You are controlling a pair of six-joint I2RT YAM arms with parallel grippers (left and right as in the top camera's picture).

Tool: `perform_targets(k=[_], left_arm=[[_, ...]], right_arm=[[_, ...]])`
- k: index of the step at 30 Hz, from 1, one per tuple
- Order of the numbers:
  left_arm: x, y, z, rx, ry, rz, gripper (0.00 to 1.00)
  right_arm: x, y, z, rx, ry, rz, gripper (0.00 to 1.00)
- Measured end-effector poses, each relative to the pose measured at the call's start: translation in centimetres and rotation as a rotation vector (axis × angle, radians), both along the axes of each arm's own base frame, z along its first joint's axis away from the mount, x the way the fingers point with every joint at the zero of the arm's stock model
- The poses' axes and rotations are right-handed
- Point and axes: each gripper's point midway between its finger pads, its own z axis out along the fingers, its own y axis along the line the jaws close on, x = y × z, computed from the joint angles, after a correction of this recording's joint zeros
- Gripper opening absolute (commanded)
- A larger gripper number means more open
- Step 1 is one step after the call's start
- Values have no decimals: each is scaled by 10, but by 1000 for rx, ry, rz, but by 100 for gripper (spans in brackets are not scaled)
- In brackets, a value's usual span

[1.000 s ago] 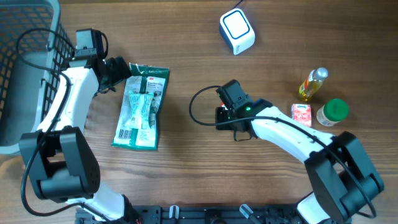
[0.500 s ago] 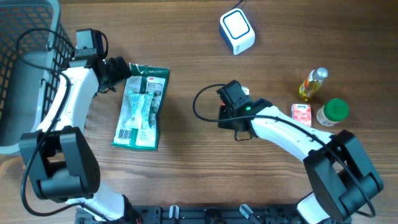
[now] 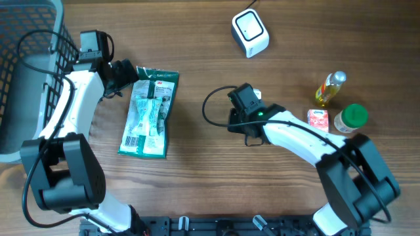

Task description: Scan the item barcode

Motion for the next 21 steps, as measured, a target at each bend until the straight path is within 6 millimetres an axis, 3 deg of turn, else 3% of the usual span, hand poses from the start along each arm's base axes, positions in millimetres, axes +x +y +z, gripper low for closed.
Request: perform_targets(k=[7, 15, 21], left_arm=[[-22, -19, -9, -102, 95, -31, 100], [-42, -35, -13, -190, 173, -50, 100], [-59, -39, -15, -212, 244, -47, 100]], right_arm=[[4, -3, -6, 10, 8, -43, 4], [13, -34, -7, 19, 62, -220, 4], [15, -39, -7, 24, 67, -256, 4]])
